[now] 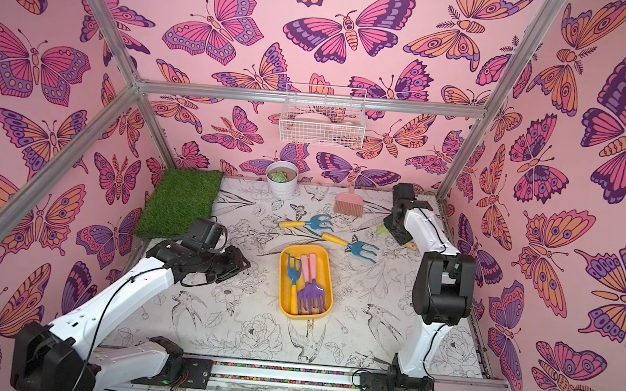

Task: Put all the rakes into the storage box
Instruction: Pick up the rake at the center of the board.

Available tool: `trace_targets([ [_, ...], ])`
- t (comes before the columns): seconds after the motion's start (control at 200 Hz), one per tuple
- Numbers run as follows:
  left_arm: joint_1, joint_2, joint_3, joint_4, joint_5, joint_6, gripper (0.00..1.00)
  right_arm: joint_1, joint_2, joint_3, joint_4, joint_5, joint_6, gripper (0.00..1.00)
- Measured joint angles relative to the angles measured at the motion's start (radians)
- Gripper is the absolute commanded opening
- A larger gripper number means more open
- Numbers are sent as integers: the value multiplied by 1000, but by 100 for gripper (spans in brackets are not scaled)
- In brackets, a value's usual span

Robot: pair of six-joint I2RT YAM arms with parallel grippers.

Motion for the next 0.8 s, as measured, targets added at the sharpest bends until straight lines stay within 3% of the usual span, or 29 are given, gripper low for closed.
trace_targets([
  [0.245, 6, 94, 5, 43, 12, -2, 51, -72, 66, 56, -1, -3, 88, 53],
  [0.801, 15, 236, 71, 78, 60, 24, 50, -125, 179, 115, -8, -40, 225, 53],
])
